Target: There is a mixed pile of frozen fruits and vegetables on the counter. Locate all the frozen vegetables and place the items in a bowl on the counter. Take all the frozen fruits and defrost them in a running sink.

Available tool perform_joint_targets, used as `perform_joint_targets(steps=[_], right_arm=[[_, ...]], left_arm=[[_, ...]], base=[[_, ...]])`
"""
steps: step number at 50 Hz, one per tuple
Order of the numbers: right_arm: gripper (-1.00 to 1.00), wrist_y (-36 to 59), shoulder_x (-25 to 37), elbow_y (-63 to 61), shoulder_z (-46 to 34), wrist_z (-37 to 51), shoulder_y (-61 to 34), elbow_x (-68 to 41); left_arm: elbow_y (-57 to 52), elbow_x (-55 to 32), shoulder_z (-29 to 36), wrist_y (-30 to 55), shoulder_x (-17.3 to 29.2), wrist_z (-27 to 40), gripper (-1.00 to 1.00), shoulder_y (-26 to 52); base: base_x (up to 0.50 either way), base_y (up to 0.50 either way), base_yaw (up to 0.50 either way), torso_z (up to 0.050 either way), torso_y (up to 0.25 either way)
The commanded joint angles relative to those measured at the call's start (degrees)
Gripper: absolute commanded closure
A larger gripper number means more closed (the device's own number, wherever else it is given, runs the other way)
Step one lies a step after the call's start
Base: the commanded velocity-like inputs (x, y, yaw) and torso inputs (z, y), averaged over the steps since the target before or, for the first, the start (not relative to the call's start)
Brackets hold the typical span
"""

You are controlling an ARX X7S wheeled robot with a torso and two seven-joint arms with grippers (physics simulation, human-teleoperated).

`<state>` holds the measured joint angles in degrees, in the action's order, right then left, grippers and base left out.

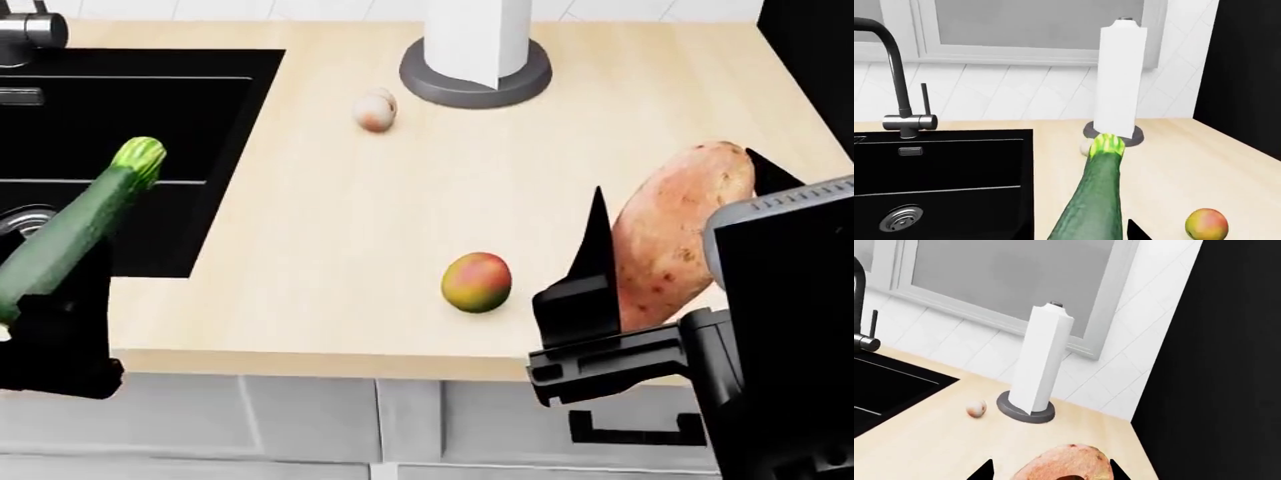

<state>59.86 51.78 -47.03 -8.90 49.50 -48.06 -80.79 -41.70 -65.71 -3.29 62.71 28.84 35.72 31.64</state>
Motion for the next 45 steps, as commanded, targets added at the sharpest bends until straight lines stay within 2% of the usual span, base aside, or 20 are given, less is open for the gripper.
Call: perform_joint_targets(steps=[1, 8, 12, 20, 45], right_arm=[[1.0, -0.8, -0.5, -0.4, -0.1, -1.5, 1.2, 3.0], [1.0, -0.4, -0.5, -0.3, -0.7, -1.2, 1.6, 3.1], [1.0, -0.5, -0.6, -0.4, -0.9, -1.3, 1.6, 3.5], [1.0, -0.8, -0.4, -0.5, -0.9, -1.3, 2.2, 3.5], [1.0, -2.2, -0.2, -0.8, -0.7, -1.8, 3.6, 4.5]], left_arm=[[0.1, 0.2, -0.4, -0.7, 0.2, 0.6, 1.0, -0.2], [0.0, -0.1, -0.8, -1.0, 0.5, 0.7, 1.0, -0.5], [-1.4, -2.9, -3.5, -0.9, 2.4, 0.9, 1.0, -2.3], [-0.3, -0.3, -1.1, -1.6, 1.1, 0.7, 1.0, -1.4], [0.3, 0.8, 0.1, -2.9, 0.8, 0.4, 1.0, -1.3]], base=[[0.0, 0.0, 0.0, 0.0, 0.0], [0.0, 0.0, 0.0, 0.0, 0.0], [0.0, 0.21, 0.0, 0.0, 0.0], [0.0, 0.22, 0.0, 0.0, 0.0], [0.0, 0.47, 0.0, 0.0, 0.0]])
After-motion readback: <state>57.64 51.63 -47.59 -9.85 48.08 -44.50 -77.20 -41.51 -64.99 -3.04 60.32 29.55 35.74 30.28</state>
